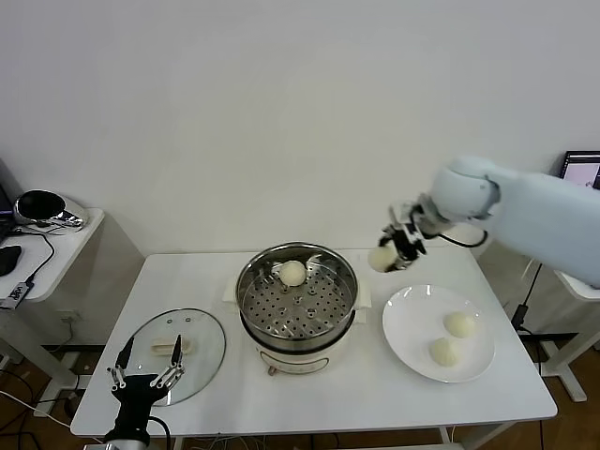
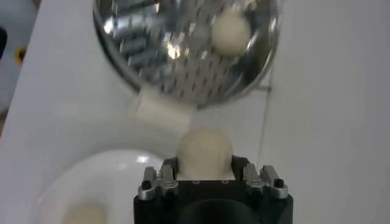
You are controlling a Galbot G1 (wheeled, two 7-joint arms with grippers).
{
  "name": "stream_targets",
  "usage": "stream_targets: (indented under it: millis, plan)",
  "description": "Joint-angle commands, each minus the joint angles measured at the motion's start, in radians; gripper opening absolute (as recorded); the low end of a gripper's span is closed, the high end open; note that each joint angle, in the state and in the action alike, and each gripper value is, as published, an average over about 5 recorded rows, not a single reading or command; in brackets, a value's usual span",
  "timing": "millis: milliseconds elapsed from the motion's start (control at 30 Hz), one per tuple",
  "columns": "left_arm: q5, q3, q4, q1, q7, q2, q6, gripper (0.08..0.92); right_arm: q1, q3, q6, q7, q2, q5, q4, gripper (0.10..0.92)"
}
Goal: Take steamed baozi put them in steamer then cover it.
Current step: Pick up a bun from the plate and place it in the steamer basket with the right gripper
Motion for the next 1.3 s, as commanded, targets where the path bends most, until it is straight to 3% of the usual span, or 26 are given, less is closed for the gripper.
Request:
stream_targets:
  millis: [33,600,1033,1133,1300]
  plan:
    - [0.001,0.000,0.003,-0.001,-0.001,-0.008,-0.011,0.823,0.037,-0.058,-0.235,0.149,0.344,0.263,-0.017,0.552]
    - [0.003,0.000,-0.014,0.001,-0.002,-0.024,-0.021,0.823,-0.206,-0.024,-0.283,0.206,0.592,0.219,-0.291,0.551]
    - [0.002,0.002,-0.008,-0.004,-0.003,-0.021,-0.025,0.823,-0.287,0.002,-0.272,0.170,0.647,0.148,-0.404,0.562]
    - [0.002,0.003,-0.007,-0.005,-0.003,-0.020,-0.025,0.823,-0.249,0.005,-0.264,0.131,0.613,0.126,-0.384,0.600]
    - [0.002,0.005,-0.008,-0.005,-0.002,-0.018,-0.024,0.823,-0.104,0.009,-0.229,0.043,0.503,0.122,-0.289,0.738]
